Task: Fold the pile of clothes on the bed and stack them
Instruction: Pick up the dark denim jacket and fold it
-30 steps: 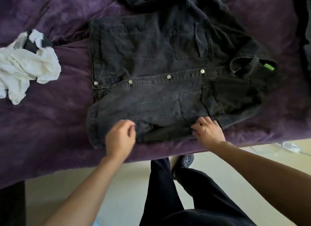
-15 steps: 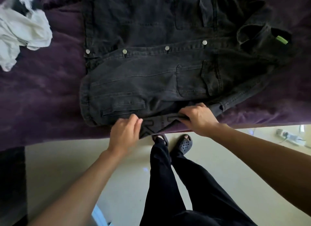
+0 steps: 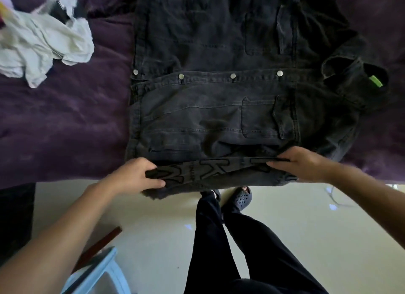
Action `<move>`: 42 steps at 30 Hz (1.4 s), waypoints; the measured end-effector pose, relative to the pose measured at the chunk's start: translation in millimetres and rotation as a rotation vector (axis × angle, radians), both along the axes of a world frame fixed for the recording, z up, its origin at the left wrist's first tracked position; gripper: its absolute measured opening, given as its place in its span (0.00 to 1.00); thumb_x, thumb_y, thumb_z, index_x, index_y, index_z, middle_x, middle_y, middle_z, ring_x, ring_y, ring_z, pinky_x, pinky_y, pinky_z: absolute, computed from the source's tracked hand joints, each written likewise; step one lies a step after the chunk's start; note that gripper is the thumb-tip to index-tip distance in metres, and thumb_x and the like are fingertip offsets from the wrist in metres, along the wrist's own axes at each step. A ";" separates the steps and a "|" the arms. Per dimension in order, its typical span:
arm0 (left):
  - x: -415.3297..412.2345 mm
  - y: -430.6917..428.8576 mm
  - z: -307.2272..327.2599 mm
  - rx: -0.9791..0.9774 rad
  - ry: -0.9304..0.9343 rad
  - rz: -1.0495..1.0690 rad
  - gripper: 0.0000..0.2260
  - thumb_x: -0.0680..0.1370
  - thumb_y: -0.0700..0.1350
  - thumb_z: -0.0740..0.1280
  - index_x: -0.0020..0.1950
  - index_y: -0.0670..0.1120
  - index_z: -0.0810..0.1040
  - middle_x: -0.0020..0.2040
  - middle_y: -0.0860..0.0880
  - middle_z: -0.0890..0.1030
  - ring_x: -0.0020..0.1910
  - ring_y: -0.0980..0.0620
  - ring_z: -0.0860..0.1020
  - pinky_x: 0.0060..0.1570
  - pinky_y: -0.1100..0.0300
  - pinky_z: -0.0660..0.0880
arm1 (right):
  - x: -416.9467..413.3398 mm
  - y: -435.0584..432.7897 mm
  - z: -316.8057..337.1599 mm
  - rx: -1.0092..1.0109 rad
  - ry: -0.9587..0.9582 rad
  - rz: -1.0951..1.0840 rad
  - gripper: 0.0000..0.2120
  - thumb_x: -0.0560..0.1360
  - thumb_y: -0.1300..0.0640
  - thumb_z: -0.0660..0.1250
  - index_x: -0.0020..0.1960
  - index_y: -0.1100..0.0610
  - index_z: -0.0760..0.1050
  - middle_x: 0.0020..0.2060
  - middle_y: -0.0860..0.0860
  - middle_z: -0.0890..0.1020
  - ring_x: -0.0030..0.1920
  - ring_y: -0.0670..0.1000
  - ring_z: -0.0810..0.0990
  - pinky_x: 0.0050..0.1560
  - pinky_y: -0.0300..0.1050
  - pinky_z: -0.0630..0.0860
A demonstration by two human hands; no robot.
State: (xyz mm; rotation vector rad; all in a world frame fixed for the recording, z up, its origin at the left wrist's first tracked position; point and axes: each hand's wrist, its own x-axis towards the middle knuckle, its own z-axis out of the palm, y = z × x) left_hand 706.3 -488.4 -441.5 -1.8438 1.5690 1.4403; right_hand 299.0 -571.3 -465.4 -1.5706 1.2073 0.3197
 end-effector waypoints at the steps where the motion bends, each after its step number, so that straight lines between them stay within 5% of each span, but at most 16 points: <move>1: 7.4 -5.6 15.7 0.079 0.084 0.039 0.07 0.70 0.57 0.73 0.35 0.56 0.82 0.33 0.58 0.82 0.35 0.60 0.80 0.34 0.64 0.73 | 3.2 -12.2 6.0 0.076 -0.021 -0.042 0.17 0.73 0.40 0.65 0.35 0.50 0.82 0.27 0.43 0.80 0.29 0.40 0.76 0.33 0.35 0.73; 7: 48.6 -56.4 21.2 -0.066 0.111 0.369 0.12 0.68 0.51 0.75 0.46 0.45 0.84 0.43 0.48 0.85 0.42 0.53 0.81 0.48 0.58 0.76 | 21.9 -96.8 6.3 -0.147 0.045 -0.068 0.16 0.73 0.45 0.70 0.33 0.55 0.80 0.23 0.45 0.76 0.28 0.41 0.72 0.30 0.36 0.70; 11: 49.4 -104.1 -36.4 -0.241 -0.092 0.540 0.19 0.73 0.56 0.72 0.57 0.45 0.79 0.57 0.44 0.80 0.55 0.45 0.78 0.59 0.50 0.74 | 26.9 -145.7 -21.8 -0.472 0.280 -0.208 0.16 0.73 0.40 0.69 0.50 0.52 0.80 0.45 0.54 0.82 0.49 0.57 0.79 0.45 0.44 0.72; 15: 35.3 -104.2 -71.4 -0.229 -0.220 0.624 0.34 0.67 0.62 0.74 0.68 0.51 0.68 0.66 0.48 0.72 0.62 0.45 0.73 0.57 0.51 0.74 | 10.4 -129.2 -49.9 -0.532 0.428 -0.275 0.31 0.71 0.35 0.68 0.68 0.48 0.69 0.61 0.56 0.78 0.61 0.61 0.75 0.58 0.56 0.72; 17: 34.2 -93.9 -80.5 -0.321 -0.298 0.505 0.21 0.71 0.52 0.74 0.62 0.51 0.74 0.61 0.45 0.77 0.57 0.42 0.76 0.54 0.51 0.75 | -3.7 -108.5 -64.2 -0.441 0.534 -0.193 0.33 0.70 0.35 0.68 0.69 0.49 0.66 0.61 0.59 0.76 0.60 0.63 0.75 0.57 0.57 0.72; 19: 35.5 -95.9 -79.8 -0.408 -0.209 0.631 0.07 0.73 0.41 0.70 0.49 0.48 0.79 0.51 0.42 0.81 0.48 0.42 0.79 0.46 0.53 0.75 | -18.3 -94.6 -74.9 -0.319 0.586 -0.204 0.28 0.71 0.39 0.70 0.65 0.53 0.72 0.55 0.60 0.79 0.54 0.63 0.78 0.51 0.52 0.75; 23: 65.4 -117.1 -56.2 0.067 0.253 1.085 0.05 0.67 0.40 0.67 0.40 0.46 0.81 0.41 0.42 0.81 0.33 0.45 0.80 0.38 0.55 0.78 | -42.2 -109.9 -71.8 -0.402 0.457 -0.528 0.19 0.70 0.46 0.75 0.56 0.55 0.80 0.50 0.59 0.82 0.50 0.59 0.80 0.47 0.45 0.73; 27: 82.0 -119.1 -40.7 0.387 0.477 1.091 0.17 0.60 0.52 0.78 0.45 0.46 0.86 0.44 0.44 0.85 0.40 0.47 0.84 0.38 0.53 0.81 | -51.9 -138.5 -53.2 -0.571 0.510 -0.599 0.19 0.69 0.50 0.74 0.59 0.52 0.78 0.54 0.60 0.81 0.56 0.62 0.78 0.54 0.53 0.74; 29: 70.7 -117.5 -49.5 0.295 0.408 1.229 0.17 0.71 0.54 0.72 0.54 0.45 0.81 0.50 0.43 0.83 0.45 0.46 0.83 0.40 0.53 0.79 | -43.9 -142.4 -42.3 -0.695 0.618 -0.499 0.20 0.71 0.51 0.71 0.62 0.53 0.75 0.57 0.62 0.77 0.59 0.65 0.74 0.57 0.59 0.71; 32: 56.3 -108.9 -73.0 -0.200 0.087 1.490 0.24 0.74 0.57 0.70 0.63 0.45 0.71 0.56 0.41 0.78 0.44 0.45 0.80 0.38 0.53 0.78 | -12.7 -122.8 -30.0 -0.894 0.463 -0.380 0.20 0.73 0.46 0.68 0.61 0.54 0.75 0.56 0.61 0.76 0.58 0.64 0.72 0.55 0.61 0.71; 36: 21.6 -71.9 -91.3 -0.320 -0.069 1.151 0.31 0.67 0.58 0.75 0.66 0.52 0.69 0.60 0.44 0.78 0.55 0.44 0.78 0.55 0.45 0.77 | 52.1 -47.3 -42.2 -0.783 0.192 -0.028 0.32 0.68 0.39 0.72 0.67 0.52 0.73 0.62 0.55 0.75 0.61 0.60 0.72 0.57 0.57 0.71; 39: 12.2 -65.1 -93.0 -0.409 -0.014 1.043 0.24 0.71 0.44 0.75 0.64 0.52 0.72 0.59 0.44 0.79 0.57 0.44 0.78 0.60 0.47 0.75 | 69.6 -16.8 -62.3 -0.660 0.253 0.049 0.27 0.69 0.57 0.71 0.68 0.54 0.73 0.58 0.55 0.78 0.59 0.61 0.75 0.54 0.56 0.73; 42: 28.1 -67.7 -82.8 -0.698 -0.287 0.748 0.18 0.72 0.42 0.72 0.61 0.52 0.75 0.56 0.44 0.80 0.53 0.41 0.78 0.54 0.50 0.76 | 57.9 -12.2 -61.7 -0.833 0.138 0.012 0.17 0.66 0.68 0.63 0.52 0.59 0.82 0.43 0.55 0.83 0.43 0.61 0.80 0.42 0.53 0.78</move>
